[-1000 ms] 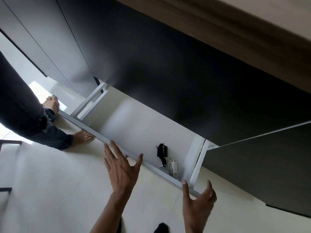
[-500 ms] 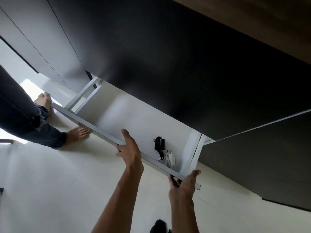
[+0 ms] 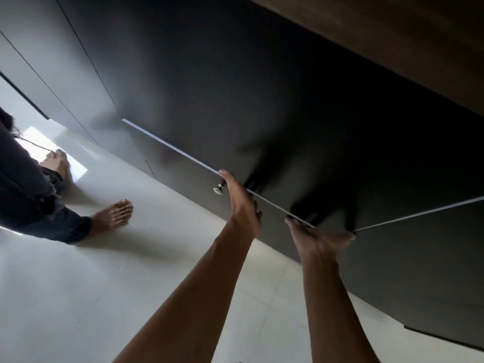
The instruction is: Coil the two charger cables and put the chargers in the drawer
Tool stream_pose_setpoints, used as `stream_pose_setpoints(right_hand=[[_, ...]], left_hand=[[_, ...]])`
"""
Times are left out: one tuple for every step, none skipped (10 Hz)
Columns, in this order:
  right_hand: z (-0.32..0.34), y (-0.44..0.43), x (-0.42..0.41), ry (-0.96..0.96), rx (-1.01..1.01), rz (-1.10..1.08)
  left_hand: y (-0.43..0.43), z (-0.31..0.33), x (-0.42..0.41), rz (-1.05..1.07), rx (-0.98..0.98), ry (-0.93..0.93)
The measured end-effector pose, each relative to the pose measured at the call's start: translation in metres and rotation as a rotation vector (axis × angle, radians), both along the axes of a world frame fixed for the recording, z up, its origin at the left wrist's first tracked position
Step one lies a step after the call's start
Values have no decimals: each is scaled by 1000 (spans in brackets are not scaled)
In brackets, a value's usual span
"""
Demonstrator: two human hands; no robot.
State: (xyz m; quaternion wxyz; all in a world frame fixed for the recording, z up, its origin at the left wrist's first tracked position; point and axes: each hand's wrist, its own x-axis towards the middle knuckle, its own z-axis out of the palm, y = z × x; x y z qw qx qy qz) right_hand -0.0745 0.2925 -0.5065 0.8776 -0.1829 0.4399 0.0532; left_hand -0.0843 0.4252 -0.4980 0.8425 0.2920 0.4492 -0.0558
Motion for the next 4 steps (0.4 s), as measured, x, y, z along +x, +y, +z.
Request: stream_pose_setpoints(right_hand=[[11, 1, -1, 4, -16, 77], [2, -3, -6, -7, -17, 114], [12, -12, -18, -6, -81, 250], [33, -22, -43, -31, -339, 446]], left_hand=[[4, -4, 11, -36, 55, 53], [8, -3, 1, -108, 84, -1], [8, 0, -13, -292, 226, -37], [-12, 15, -45, -501, 477, -39]])
